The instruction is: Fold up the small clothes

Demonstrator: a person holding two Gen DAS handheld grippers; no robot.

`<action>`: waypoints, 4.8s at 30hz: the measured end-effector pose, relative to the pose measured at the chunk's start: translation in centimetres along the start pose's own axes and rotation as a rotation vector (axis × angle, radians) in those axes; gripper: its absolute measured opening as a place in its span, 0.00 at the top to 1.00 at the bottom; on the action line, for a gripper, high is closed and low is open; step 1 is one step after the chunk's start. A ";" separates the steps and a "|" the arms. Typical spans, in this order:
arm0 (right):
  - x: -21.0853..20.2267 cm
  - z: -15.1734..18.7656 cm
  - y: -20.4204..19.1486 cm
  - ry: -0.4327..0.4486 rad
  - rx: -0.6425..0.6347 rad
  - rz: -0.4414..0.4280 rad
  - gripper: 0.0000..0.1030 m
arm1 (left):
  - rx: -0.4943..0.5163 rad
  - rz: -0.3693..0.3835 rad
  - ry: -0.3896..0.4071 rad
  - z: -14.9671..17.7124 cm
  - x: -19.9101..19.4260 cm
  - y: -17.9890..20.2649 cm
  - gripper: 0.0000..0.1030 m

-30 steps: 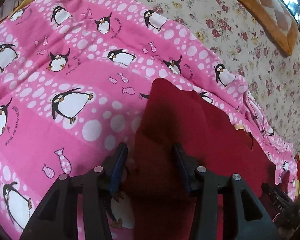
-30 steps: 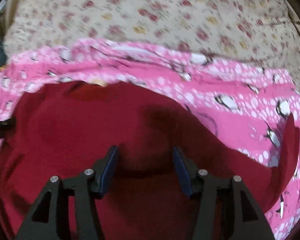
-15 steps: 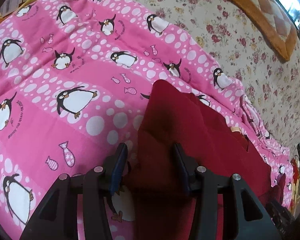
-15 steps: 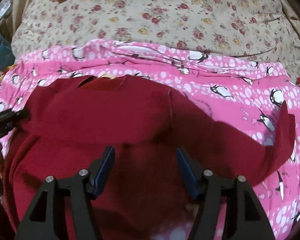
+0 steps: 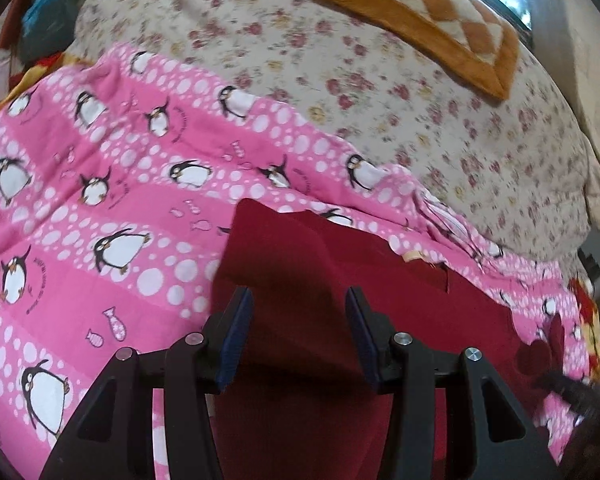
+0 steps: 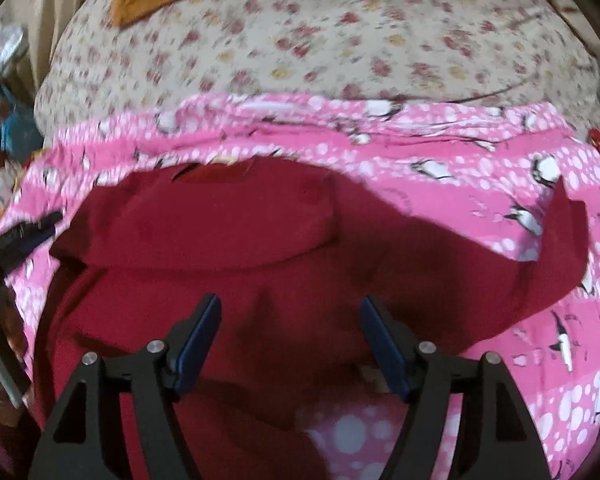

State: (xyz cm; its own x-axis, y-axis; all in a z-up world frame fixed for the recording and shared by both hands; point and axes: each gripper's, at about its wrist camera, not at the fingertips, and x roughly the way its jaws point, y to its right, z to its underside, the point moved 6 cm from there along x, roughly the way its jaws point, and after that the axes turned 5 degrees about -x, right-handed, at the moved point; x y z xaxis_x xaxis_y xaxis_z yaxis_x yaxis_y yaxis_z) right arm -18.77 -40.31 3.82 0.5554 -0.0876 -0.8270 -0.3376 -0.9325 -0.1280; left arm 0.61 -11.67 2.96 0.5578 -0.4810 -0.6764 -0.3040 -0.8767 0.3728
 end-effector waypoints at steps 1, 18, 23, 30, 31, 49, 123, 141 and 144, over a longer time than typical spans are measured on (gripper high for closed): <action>-0.4 -0.3 0.9 0.011 0.012 0.015 0.27 | 0.013 0.006 0.000 0.1 0.0 0.4 0.73; 3.8 -4.9 25.4 -0.104 0.343 0.473 0.22 | 0.090 0.007 -0.042 1.4 1.3 2.3 0.73; 4.1 -3.9 26.0 -0.105 0.329 0.463 0.90 | 0.098 0.008 -0.034 1.2 1.2 2.5 0.73; -1.0 -7.2 21.7 0.092 0.270 0.288 0.96 | 0.066 0.017 0.002 0.5 0.1 2.1 0.73; -1.7 -8.1 20.8 0.119 0.240 0.260 0.96 | 0.054 0.018 0.007 0.3 -0.1 1.9 0.73; -9.1 -16.2 -4.8 0.221 -0.221 -0.447 0.96 | -0.064 0.062 0.090 -2.4 -2.9 -0.4 0.73; 3.3 -2.9 6.7 -0.079 0.214 -0.291 0.29 | -0.094 0.041 -0.109 -0.2 3.5 -1.1 0.91; 4.6 -5.7 4.8 0.016 -0.067 0.012 0.63 | 0.041 -0.029 -0.118 1.6 4.1 0.5 0.91; 2.6 -5.1 2.9 0.020 -0.112 -0.039 0.63 | 0.035 -0.028 -0.120 1.6 4.1 0.5 0.91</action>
State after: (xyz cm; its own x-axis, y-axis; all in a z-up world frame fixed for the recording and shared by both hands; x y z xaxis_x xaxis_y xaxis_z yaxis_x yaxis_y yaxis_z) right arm -14.47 -44.98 4.11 0.5814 -0.0568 -0.8117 -0.2297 -0.9684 -0.0968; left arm 1.53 -14.06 -0.62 0.4706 -0.4513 -0.7581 -0.3175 -0.8883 0.3318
